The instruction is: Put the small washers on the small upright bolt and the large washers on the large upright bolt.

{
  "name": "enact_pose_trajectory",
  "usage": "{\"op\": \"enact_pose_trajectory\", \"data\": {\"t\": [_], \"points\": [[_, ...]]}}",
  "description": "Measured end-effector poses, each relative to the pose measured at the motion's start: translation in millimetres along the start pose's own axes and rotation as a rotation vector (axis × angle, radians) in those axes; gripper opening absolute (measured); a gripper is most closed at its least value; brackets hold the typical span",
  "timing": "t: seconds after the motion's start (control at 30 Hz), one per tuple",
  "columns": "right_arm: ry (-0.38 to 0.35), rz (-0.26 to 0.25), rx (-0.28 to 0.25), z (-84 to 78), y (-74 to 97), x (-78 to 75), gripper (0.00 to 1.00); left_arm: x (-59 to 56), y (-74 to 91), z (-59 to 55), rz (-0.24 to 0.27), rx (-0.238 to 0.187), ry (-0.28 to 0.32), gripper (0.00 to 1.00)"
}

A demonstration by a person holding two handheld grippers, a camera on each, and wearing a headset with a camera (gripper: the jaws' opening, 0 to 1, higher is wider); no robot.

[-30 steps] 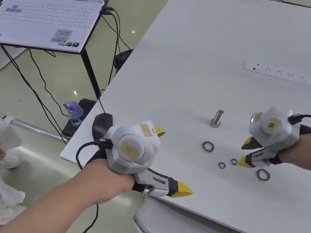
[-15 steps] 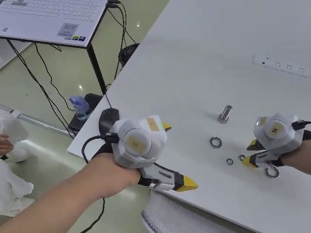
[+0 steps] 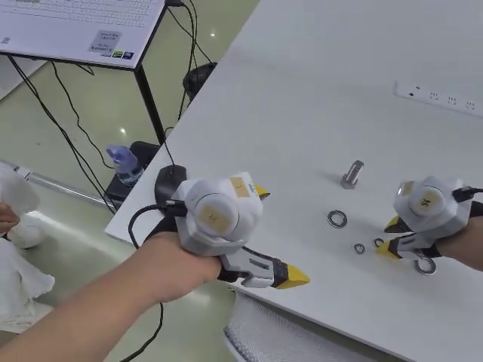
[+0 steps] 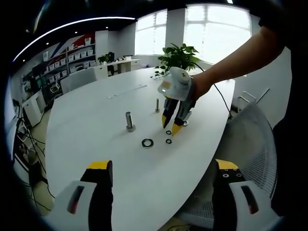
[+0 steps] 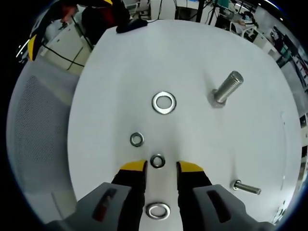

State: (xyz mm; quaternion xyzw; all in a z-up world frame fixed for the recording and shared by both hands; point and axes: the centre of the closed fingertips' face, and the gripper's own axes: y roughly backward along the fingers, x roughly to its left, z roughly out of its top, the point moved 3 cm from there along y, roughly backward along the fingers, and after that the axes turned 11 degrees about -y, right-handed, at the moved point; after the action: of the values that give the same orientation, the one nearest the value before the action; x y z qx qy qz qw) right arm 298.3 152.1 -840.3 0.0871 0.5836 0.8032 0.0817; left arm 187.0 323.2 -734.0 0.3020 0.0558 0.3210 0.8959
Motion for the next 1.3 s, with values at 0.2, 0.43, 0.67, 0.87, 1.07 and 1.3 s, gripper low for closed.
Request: {"op": "enact_pose_trajectory", "data": {"t": [0.2,0.43,0.67,0.87,1.07,1.3], "points": [[0.018,-0.002,0.028,1.5,-0.8,2.4,0.23,-0.7,-0.5,-1.1,-0.009,-0.001,0.005,0.88],[0.072,-0.016,0.070,2.3,-1.8,9.1,0.15,-3.4,0.7,-1.3,-0.024,-0.007,0.007,0.87],[0.031,-0.001,0.060,1.6,-2.7,3.9,0.14,-2.3,3.6,-2.5,-0.027,0.000,0.005,0.86],[0.001,-0.004,0.085,3.7,-2.8,3.4,0.12,-7.8,2.6,-4.1,-0.036,0.008,0.009,0.84],[-0.036,0.014,0.077,2.7,-0.6,3.8,0.12,-11.2,3.3,-2.8,-0.032,0.006,0.010,0.83],[-0.032,0.019,0.070,9.1,12.7,-1.7,0.12,-11.3,4.1,-3.4,-0.022,0.010,0.013,0.83]]}}
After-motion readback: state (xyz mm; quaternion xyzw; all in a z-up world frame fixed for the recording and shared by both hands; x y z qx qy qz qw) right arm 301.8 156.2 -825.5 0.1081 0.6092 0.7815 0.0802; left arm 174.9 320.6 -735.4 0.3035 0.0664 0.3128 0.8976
